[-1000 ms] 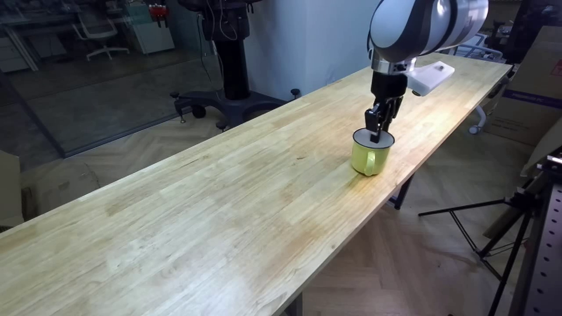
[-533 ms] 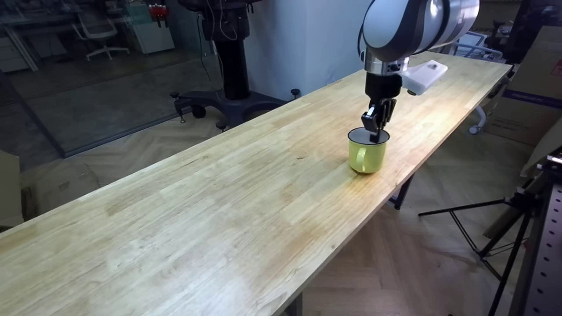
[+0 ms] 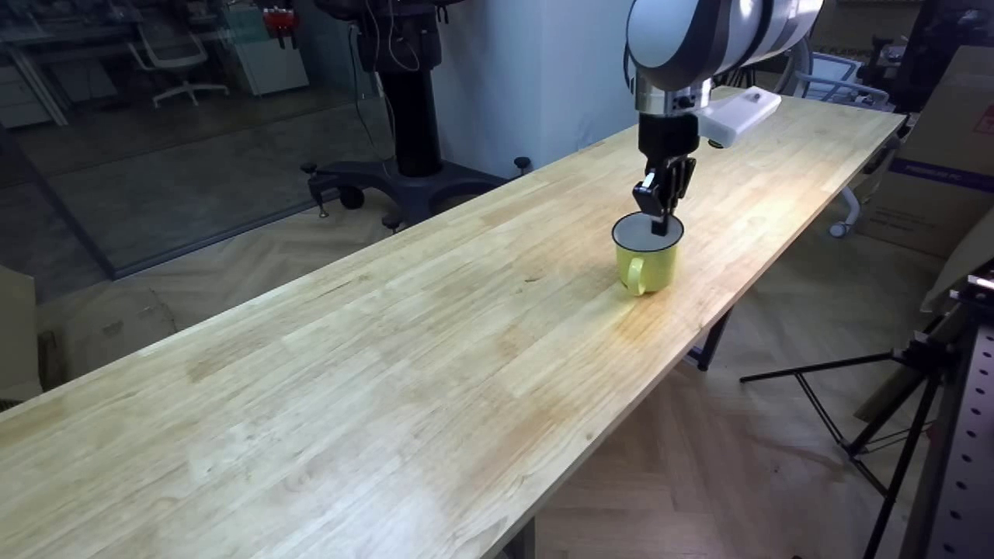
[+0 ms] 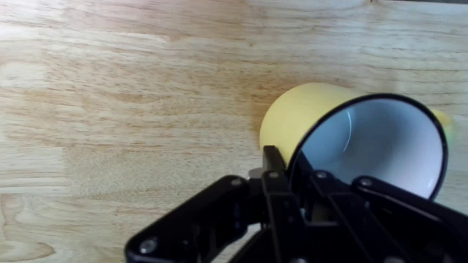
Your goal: Move the cup forward
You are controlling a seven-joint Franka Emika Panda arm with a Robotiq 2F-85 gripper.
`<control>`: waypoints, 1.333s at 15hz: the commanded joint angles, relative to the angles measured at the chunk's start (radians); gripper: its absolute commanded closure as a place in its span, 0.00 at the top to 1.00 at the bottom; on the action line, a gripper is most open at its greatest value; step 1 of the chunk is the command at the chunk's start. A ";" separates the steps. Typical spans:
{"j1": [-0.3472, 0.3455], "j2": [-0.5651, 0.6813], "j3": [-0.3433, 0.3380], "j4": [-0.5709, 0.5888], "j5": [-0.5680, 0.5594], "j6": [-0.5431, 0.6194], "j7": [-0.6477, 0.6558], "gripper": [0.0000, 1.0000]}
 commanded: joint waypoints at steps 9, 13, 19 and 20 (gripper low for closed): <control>0.007 0.091 0.003 0.203 0.032 0.039 0.087 0.03; -0.041 0.118 0.079 0.236 0.103 0.131 0.044 0.03; -0.127 0.126 0.194 0.257 0.209 0.145 -0.033 0.03; -0.135 0.126 0.206 0.258 0.219 0.140 -0.043 0.03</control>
